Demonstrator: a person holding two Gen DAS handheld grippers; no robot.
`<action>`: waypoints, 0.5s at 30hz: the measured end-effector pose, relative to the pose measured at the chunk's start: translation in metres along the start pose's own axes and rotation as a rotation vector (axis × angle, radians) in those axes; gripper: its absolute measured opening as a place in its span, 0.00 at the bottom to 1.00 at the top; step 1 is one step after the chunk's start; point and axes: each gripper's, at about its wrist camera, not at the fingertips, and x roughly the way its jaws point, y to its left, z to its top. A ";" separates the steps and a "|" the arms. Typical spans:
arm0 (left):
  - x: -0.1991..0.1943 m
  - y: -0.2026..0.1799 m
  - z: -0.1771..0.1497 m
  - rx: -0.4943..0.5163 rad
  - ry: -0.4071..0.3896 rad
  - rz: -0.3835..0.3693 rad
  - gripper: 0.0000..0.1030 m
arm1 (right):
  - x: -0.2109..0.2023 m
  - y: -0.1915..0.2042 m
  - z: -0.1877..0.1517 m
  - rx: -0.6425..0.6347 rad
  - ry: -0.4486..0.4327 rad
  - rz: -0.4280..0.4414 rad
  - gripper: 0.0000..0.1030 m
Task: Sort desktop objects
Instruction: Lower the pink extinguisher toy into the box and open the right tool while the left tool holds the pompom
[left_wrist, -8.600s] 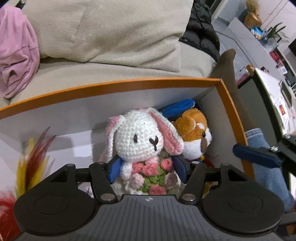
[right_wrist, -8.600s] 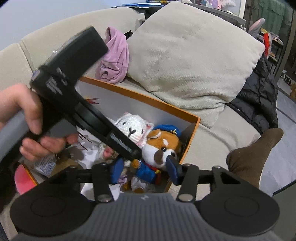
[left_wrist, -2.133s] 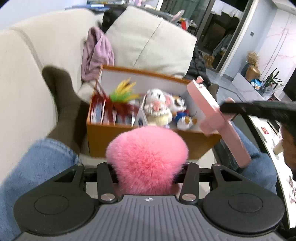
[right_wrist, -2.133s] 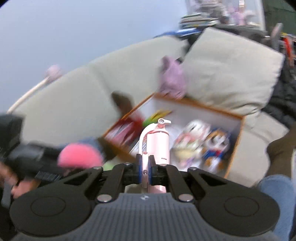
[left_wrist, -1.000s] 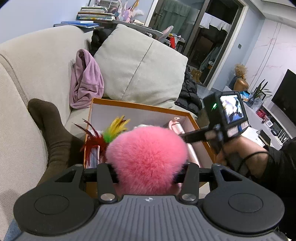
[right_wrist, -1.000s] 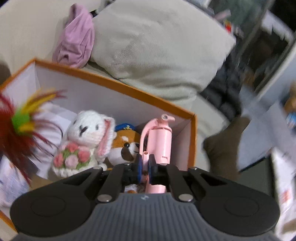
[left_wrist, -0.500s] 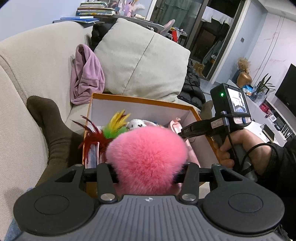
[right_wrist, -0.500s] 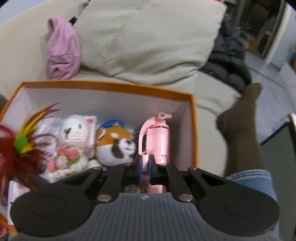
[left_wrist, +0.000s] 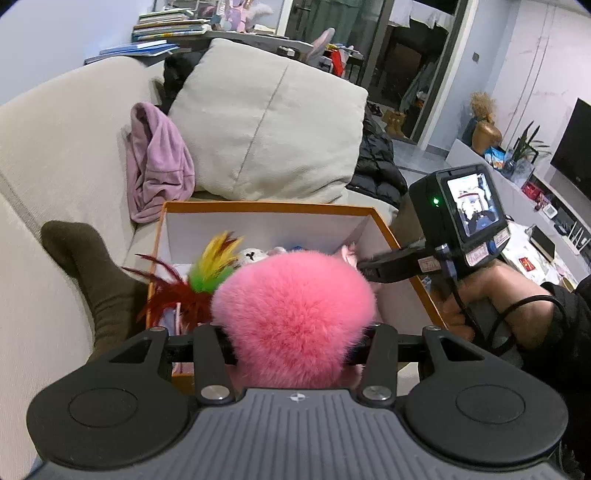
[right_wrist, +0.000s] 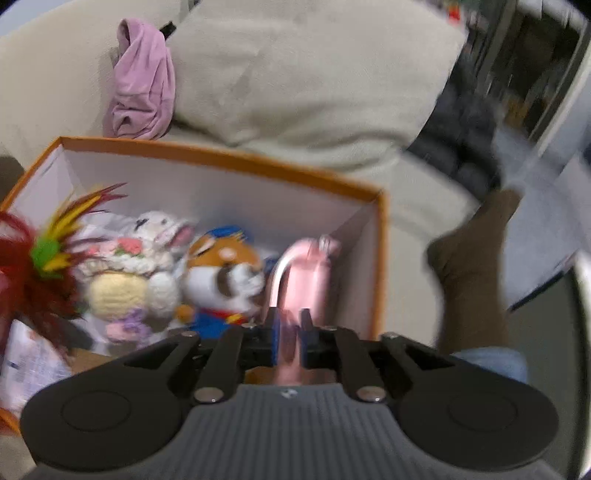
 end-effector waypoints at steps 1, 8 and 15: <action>0.002 -0.003 0.001 0.007 0.004 0.001 0.50 | -0.002 -0.003 0.000 -0.014 -0.014 0.000 0.18; 0.021 -0.020 0.012 0.042 0.028 -0.005 0.50 | -0.027 -0.030 -0.009 0.019 -0.152 0.090 0.17; 0.052 -0.035 0.023 0.030 0.059 -0.053 0.50 | -0.038 -0.051 -0.042 0.174 -0.283 0.183 0.26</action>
